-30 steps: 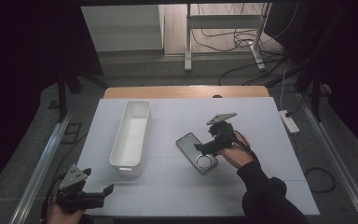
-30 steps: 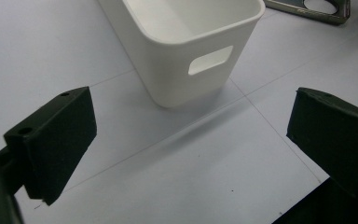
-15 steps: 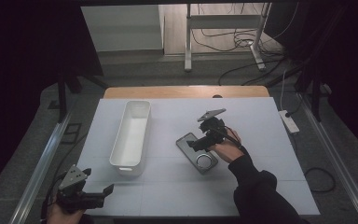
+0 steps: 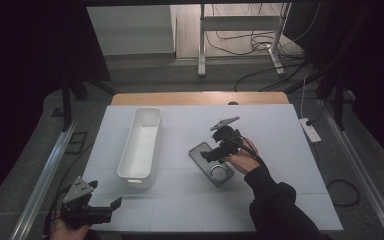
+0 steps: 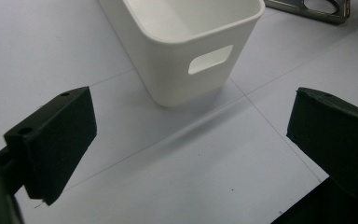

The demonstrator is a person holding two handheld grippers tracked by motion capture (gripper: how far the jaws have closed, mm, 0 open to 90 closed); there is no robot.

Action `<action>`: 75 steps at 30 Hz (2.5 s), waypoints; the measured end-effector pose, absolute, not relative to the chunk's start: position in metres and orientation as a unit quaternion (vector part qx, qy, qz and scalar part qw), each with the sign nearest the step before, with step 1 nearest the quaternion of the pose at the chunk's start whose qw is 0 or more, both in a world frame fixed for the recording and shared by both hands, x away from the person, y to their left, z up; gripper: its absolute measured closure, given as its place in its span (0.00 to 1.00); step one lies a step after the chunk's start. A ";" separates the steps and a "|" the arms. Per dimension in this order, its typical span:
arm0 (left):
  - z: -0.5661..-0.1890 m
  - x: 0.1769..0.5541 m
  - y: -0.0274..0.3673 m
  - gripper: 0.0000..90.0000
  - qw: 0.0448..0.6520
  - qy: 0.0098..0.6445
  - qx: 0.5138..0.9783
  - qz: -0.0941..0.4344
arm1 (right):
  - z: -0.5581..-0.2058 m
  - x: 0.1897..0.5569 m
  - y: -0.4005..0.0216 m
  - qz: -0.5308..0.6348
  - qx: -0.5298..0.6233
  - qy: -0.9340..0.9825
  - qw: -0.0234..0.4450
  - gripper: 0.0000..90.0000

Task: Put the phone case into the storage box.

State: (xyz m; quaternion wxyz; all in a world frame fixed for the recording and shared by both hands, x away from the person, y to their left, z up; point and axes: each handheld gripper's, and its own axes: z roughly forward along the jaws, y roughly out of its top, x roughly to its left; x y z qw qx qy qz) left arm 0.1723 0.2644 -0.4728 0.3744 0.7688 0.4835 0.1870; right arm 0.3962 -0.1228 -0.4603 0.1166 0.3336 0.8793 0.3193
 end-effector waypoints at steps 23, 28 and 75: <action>-0.473 0.172 0.264 0.03 0.375 0.483 0.769 0.187 | -0.483 0.393 -0.138 0.300 0.329 0.891 0.092 0.92; -0.473 0.172 0.264 0.03 0.375 0.483 0.769 0.187 | -0.487 0.393 -0.139 0.290 0.324 0.896 0.086 1.00; -0.473 0.172 0.263 0.03 0.371 0.482 0.771 0.189 | -0.497 0.387 -0.175 0.229 0.333 0.910 0.096 1.00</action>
